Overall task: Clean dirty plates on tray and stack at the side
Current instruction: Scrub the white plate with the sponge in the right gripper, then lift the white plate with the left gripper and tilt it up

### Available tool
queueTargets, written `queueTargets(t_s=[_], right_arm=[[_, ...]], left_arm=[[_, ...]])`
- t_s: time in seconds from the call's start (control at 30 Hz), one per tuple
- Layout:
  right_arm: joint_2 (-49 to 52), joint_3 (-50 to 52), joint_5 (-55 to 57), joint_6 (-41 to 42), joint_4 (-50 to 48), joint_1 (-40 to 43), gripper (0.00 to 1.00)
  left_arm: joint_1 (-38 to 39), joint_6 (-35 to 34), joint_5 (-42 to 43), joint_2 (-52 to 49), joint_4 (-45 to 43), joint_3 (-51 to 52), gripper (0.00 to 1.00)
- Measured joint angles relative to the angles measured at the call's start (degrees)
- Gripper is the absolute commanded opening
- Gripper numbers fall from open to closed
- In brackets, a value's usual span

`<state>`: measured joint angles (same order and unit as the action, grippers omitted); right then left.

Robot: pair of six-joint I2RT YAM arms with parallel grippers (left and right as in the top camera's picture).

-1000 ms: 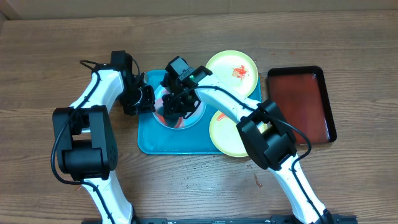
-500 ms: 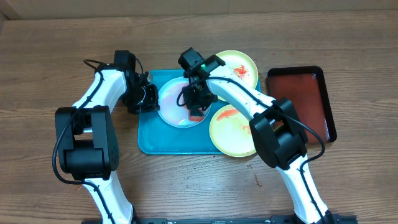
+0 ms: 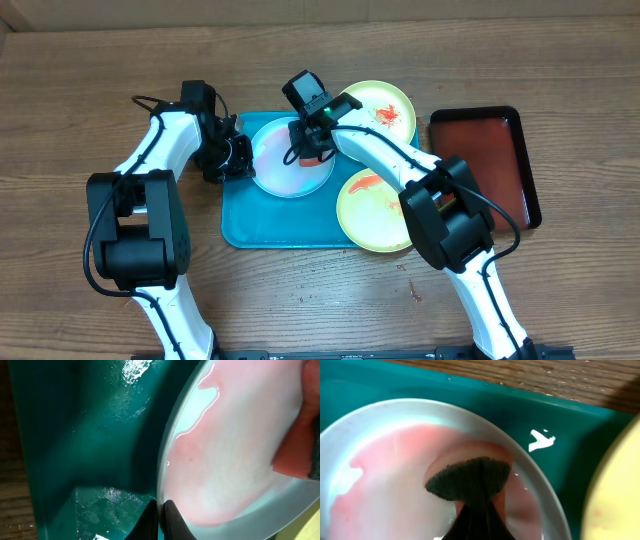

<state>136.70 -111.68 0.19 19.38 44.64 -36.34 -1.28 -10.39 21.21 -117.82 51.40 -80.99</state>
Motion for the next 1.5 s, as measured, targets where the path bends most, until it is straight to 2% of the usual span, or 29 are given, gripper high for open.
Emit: queueTargets(t_s=[0.37,0.6,0.8,1.1,1.23,1.5], right_arm=[[2.1,0.0,-24.8,-4.4,-1.3,1.9,0.04],[2.3,-1.3,-32.1,-7.2,7.5,2.1,0.04],[-0.2,-1.9,-33.8,-10.8,14.6,4.3,0.04],[-15.6,-3.7,-34.4,-12.7,20.8,12.6,0.04],[-19.6,-4.3,-32.7,-13.0,23.3,16.1,0.04],[-20.0,-4.2,-30.0,-13.0,26.3,19.1,0.04]], left_arm=[[-0.9,0.0,-1.1,0.0,0.2,0.0,0.04],[-0.9,0.1,-1.5,0.0,0.2,0.0,0.04],[-0.9,0.2,-1.5,0.0,0.4,-0.2,0.04],[-0.9,1.8,-3.7,1.3,1.1,-1.6,0.04],[-0.9,2.0,-6.7,6.0,1.6,-1.7,0.04],[-0.7,2.0,-14.9,16.7,4.0,-1.9,0.04]])
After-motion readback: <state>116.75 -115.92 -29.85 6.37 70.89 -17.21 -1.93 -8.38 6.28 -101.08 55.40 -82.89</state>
